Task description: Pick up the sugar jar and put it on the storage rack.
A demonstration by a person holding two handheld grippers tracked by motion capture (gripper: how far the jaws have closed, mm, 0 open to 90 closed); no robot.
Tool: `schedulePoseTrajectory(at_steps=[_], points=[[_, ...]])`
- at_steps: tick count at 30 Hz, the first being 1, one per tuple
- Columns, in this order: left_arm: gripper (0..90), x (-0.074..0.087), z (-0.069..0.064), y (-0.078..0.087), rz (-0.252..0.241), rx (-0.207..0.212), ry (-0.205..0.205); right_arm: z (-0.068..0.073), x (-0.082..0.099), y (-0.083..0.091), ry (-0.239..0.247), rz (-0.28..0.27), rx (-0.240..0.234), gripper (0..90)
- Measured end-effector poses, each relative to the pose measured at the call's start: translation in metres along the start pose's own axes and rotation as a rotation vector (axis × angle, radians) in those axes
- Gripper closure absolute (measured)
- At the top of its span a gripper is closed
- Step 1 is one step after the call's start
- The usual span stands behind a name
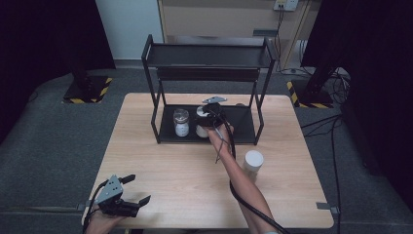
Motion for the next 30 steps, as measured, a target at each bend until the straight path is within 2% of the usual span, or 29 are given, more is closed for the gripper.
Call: schedulePoseTrajectory(at_steps=[1, 3, 6, 13, 18, 21, 24, 30], points=[[3.9, 0.0, 0.0, 0.0, 0.0, 0.001, -0.001, 0.0, -0.001, 0.001, -0.005, 0.002, 0.001, 27.8], [3.9, 0.0, -0.001, 0.0, 0.002, 0.002, -0.003, 0.002, -0.004, 0.005, 0.021, -0.018, 0.012, 24.4], [3.9, 0.0, 0.0, 0.0, 0.002, 0.001, -0.001, 0.003, -0.008, 0.011, 0.004, -0.033, -0.002, 18.2], [4.0, 0.0, -0.001, -0.001, 0.006, 0.002, -0.004, 0.007, -0.018, 0.029, 0.024, -0.073, -0.032, 12.1], [3.9, 0.0, -0.001, -0.001, 0.006, 0.001, -0.002, 0.011, -0.027, 0.047, 0.03, -0.094, -0.094, 11.3], [3.9, 0.0, -0.001, -0.001, 0.007, 0.001, -0.003, 0.015, -0.034, 0.063, 0.055, -0.121, -0.135, 11.2], [3.9, 0.0, -0.001, -0.001, 0.009, 0.002, -0.003, 0.017, -0.038, 0.077, 0.055, -0.136, -0.175, 11.1], [3.9, 0.0, -0.001, -0.002, 0.014, 0.005, -0.003, 0.022, -0.042, 0.105, 0.099, -0.149, -0.26, 11.0]])
Point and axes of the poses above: each handheld gripper's, and its own axes: y roughly backward along the jaws, x roughly out of its underside, z roughly to its left, the point moved 10 cm from there along -y, roughly forward along the jaws, and after that the axes turned 15 degrees about -z, right-handed, at the moved point
